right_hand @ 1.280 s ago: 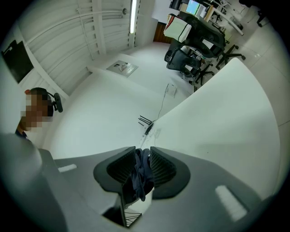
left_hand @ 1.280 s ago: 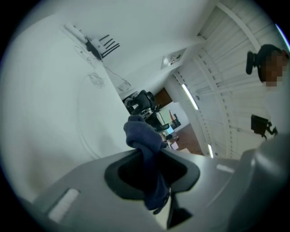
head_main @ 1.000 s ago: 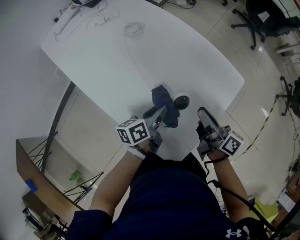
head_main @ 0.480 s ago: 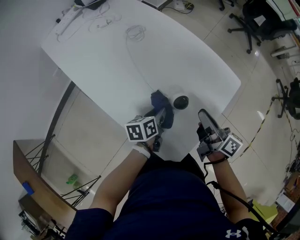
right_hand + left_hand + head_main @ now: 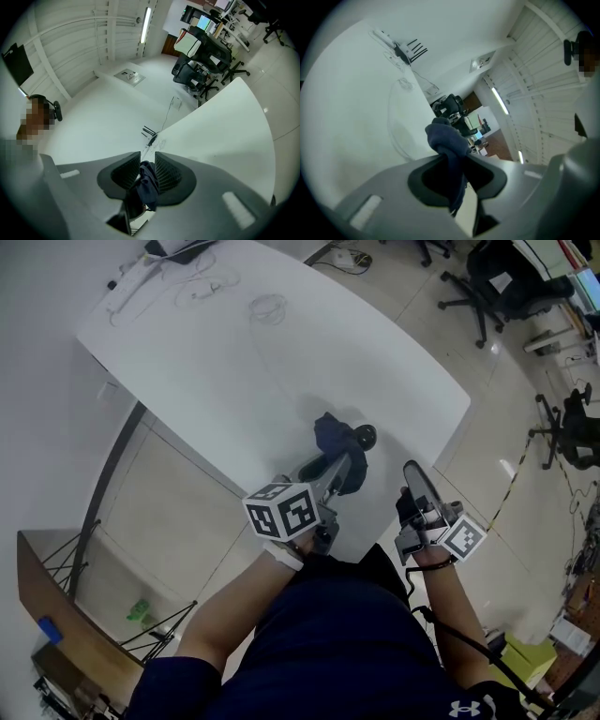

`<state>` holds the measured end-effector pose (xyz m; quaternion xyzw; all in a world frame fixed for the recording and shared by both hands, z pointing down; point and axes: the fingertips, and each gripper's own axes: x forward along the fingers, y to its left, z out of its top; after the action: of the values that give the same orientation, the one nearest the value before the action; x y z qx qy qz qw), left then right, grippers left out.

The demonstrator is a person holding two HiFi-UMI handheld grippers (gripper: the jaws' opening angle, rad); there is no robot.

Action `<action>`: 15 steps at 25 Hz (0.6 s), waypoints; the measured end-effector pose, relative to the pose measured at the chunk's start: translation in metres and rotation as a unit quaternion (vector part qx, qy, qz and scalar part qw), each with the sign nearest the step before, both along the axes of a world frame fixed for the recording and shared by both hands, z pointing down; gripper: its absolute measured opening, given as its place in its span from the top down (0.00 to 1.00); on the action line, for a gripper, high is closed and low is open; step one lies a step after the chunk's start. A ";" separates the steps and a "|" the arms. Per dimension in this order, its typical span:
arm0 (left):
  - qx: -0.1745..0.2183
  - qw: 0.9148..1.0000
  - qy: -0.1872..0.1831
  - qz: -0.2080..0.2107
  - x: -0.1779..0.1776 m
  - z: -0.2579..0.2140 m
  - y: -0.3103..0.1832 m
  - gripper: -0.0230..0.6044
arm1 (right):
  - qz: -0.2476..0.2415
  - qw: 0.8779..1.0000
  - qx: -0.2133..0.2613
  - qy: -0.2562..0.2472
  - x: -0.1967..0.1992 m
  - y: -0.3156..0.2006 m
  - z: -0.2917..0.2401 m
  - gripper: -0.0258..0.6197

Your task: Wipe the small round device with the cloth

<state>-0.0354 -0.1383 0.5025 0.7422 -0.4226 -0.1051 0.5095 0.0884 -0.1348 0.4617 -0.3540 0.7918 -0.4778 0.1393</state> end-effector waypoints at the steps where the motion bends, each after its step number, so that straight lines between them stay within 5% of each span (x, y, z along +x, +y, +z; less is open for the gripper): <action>1: 0.005 1.000 0.005 -0.005 0.006 -0.003 -0.001 0.81 | 0.000 1.000 0.000 -0.001 0.002 0.001 -0.001 0.80; 8: 0.063 0.997 0.008 -0.054 0.038 -0.026 -0.021 0.81 | -0.058 0.998 -0.009 -0.007 0.000 0.002 0.008 0.81; 15: 0.038 0.990 -0.009 -0.137 0.012 0.014 -0.009 0.81 | -0.096 0.995 -0.019 -0.013 0.003 -0.005 0.022 0.81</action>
<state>-0.0231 -0.1468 0.5168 0.6974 -0.5203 -0.1832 0.4576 0.0910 -0.1400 0.4833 -0.2725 0.8110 -0.5088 0.0958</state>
